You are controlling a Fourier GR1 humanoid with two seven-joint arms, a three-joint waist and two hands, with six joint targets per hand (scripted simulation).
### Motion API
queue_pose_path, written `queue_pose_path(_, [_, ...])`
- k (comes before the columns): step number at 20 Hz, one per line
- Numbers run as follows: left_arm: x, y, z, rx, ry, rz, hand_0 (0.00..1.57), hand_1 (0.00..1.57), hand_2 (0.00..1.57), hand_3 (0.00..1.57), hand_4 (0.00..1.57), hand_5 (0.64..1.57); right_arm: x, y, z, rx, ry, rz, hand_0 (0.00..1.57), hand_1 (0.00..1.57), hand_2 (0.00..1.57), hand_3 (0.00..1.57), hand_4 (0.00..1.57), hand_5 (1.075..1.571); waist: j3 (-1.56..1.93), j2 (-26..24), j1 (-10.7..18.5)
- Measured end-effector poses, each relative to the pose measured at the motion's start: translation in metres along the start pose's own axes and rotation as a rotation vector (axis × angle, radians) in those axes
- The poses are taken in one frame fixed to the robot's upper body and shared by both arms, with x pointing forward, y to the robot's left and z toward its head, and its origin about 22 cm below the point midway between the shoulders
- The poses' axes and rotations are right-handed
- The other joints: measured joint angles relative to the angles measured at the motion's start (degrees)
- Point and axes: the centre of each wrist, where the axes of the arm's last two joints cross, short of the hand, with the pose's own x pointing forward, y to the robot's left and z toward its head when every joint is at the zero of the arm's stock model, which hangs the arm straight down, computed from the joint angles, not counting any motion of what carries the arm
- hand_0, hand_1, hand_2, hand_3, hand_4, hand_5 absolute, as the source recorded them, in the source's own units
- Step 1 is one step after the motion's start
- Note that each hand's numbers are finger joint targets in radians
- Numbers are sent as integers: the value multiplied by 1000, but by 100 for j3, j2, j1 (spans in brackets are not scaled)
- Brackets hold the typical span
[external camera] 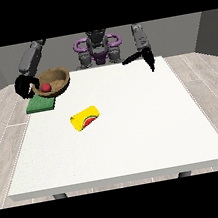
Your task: Pick the cup and pour the ball into the bowl, then pick the bowl and place it on the pad
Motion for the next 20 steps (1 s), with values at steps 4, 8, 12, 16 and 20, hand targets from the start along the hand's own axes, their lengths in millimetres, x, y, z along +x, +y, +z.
queue_pose_path(4, [25,-14,-12,10,-92,-12,0,0,0,0,0,1564,11,-34,8,-21,-71,-25,1571,1571,1571,1344,1006,1567,6,501,110])
queue_pose_path(8, [49,-13,-20,32,-178,-15,0,0,0,0,0,1563,25,-68,20,-47,-172,-1,1571,1571,1571,0,1033,1566,10,988,173])
queue_pose_path(12, [65,-7,-21,52,-238,-23,0,0,0,0,0,1563,40,-90,28,-68,-246,28,1571,1571,1571,0,1037,1569,12,1347,183])
queue_pose_path(16, [83,-5,-19,64,-277,-27,0,0,0,0,0,1564,51,-100,31,-81,-289,49,1571,1571,1571,199,1036,1570,11,1571,164])
queue_pose_path(20, [95,-8,-13,64,-274,-29,0,0,0,0,0,1564,54,-101,30,-81,-284,55,1571,1571,1571,0,910,1568,9,1500,138])
